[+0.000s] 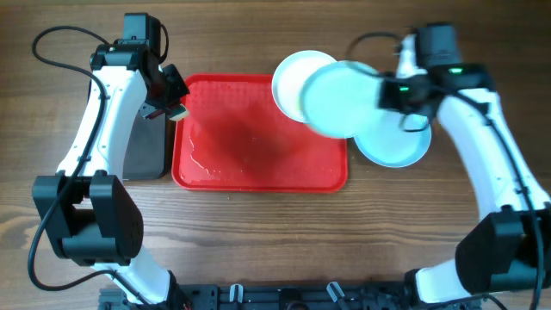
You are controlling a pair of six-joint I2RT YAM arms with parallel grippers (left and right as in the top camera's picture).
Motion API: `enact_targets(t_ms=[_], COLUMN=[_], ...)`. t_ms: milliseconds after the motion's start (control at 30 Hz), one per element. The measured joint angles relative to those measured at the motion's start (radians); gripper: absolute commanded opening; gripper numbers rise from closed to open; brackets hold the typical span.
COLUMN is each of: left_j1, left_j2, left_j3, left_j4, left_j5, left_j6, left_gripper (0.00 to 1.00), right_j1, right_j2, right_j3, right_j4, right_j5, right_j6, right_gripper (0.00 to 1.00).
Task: Clean dirty plates on tray and stack at the side
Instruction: 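Carry the plate right and stack it on the table plate, then grasp the white plate rim with the right gripper and drag it left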
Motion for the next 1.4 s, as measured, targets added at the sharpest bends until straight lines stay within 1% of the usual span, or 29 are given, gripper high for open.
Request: enact_targets(t_ms=[200,300,400,567,667,700,733,800,933,1100,1167,1267,1400], left_j1=[0.0,0.0,0.0,0.0,0.0,0.0,0.0,0.0,0.0,0.0,0.0,0.0,0.0], left_j2=[0.0,0.0,0.0,0.0,0.0,0.0,0.0,0.0,0.0,0.0,0.0,0.0,0.0], left_j3=[0.0,0.0,-0.001,-0.001,-0.001,-0.001,-0.001,-0.001,-0.001,-0.001,-0.001,-0.001,-0.001], left_j4=[0.0,0.0,0.0,0.0,0.001,0.0,0.001,0.0,0.0,0.001,0.0,0.0,0.001], left_j5=[0.0,0.0,0.0,0.0,0.0,0.0,0.0,0.0,0.0,0.0,0.0,0.0,0.0], left_j6=[0.0,0.0,0.0,0.0,0.0,0.0,0.0,0.0,0.0,0.0,0.0,0.0,0.0], left_gripper=[0.04,0.04,0.04,0.04,0.04,0.04,0.04,0.04,0.04,0.04,0.04,0.04,0.04], right_j1=[-0.227,-0.285,-0.301,-0.298,-0.298,-0.298,-0.298,-0.298,-0.298,-0.275,-0.24,-0.146,0.002], right_j2=[0.0,0.0,0.0,-0.003,-0.003,-0.003,-0.003,-0.003,-0.003,-0.003,-0.003,-0.003,-0.003], right_j3=[-0.128,-0.184,-0.238,-0.331,-0.386,-0.422,-0.434,-0.436,-0.435,-0.377,-0.326,-0.241,-0.191], right_j4=[0.08,0.129,0.179,0.284,0.319,0.34,0.349,0.364,0.389,0.347,0.335,0.327,0.373], right_j5=[-0.045,-0.049,-0.052,-0.056,-0.035,-0.022,-0.011,-0.006,-0.032,-0.114,-0.132,-0.143,-0.124], right_j6=[-0.025,-0.025,-0.025,-0.013,0.01,0.025,0.032,0.041,0.054,0.05,0.051,0.051,0.103], right_gripper=[0.04,0.04,0.04,0.04,0.04,0.06,0.23,0.32,0.38,0.46,0.46,0.46,0.41])
